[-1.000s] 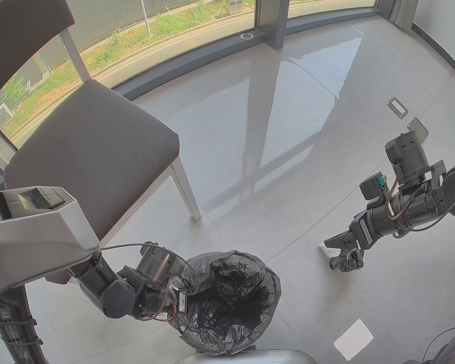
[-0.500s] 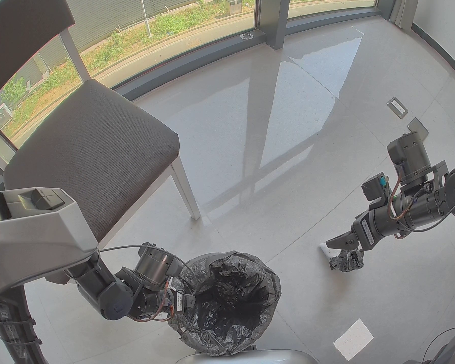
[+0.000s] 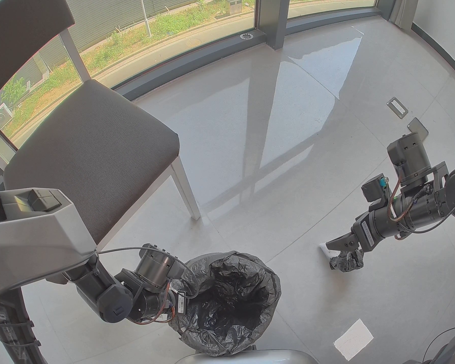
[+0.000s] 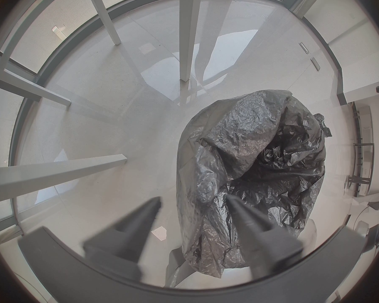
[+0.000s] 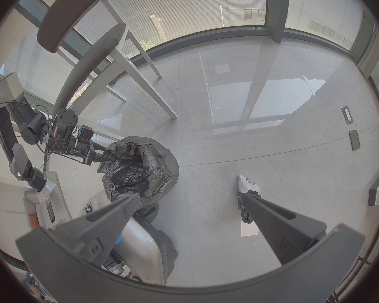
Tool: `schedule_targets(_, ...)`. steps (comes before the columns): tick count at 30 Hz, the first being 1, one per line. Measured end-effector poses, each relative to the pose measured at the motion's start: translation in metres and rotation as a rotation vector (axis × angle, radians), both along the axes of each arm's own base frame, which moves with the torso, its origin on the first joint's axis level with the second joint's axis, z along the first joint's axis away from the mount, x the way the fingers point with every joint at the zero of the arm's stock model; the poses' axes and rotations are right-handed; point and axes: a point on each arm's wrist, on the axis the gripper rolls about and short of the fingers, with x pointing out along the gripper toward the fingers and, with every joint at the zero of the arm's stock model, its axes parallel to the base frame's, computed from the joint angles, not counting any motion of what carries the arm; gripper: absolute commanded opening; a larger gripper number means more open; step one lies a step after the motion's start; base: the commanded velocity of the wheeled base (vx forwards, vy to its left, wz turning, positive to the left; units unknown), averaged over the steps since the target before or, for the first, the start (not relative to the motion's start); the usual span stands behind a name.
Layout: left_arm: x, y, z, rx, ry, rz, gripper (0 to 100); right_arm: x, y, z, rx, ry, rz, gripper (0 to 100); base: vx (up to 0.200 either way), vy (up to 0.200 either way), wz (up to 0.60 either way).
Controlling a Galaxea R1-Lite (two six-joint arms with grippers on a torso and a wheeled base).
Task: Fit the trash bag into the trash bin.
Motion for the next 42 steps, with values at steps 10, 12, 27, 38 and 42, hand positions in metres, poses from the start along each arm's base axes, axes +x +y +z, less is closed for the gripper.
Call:
schedule_targets(10,-0.0007,-0.0005,-0.0006,0.004,0.002,-0.001,0,-0.0001,0.0002,0.0001,0.0,-0.002,0.002,100,0.0,0.0,0.0)
schedule_targets(12,-0.0008,-0.0005,-0.0007,0.004,0.003,-0.001,0,0.0,0.0002,0.0001,0.0,-0.003,0.003,100,0.0,0.0,0.0)
schedule_targets(27,-0.0003,0.0031,0.0004,-0.003,-0.001,0.014,0,0.0001,-0.0003,0.0001,0.0,-0.002,0.001,100,0.0,0.0,0.0)
schedule_targets(38,0.0018,0.0021,-0.0019,-0.011,-0.014,0.014,100,-0.0008,-0.0016,0.0011,0.0,-0.004,-0.004,100,0.0,0.0,0.0)
schedule_targets(42,0.0019,0.0027,-0.0023,-0.01,-0.013,0.017,100,-0.0011,-0.0018,0.0017,0.001,-0.006,-0.005,100,0.0,0.0,0.0)
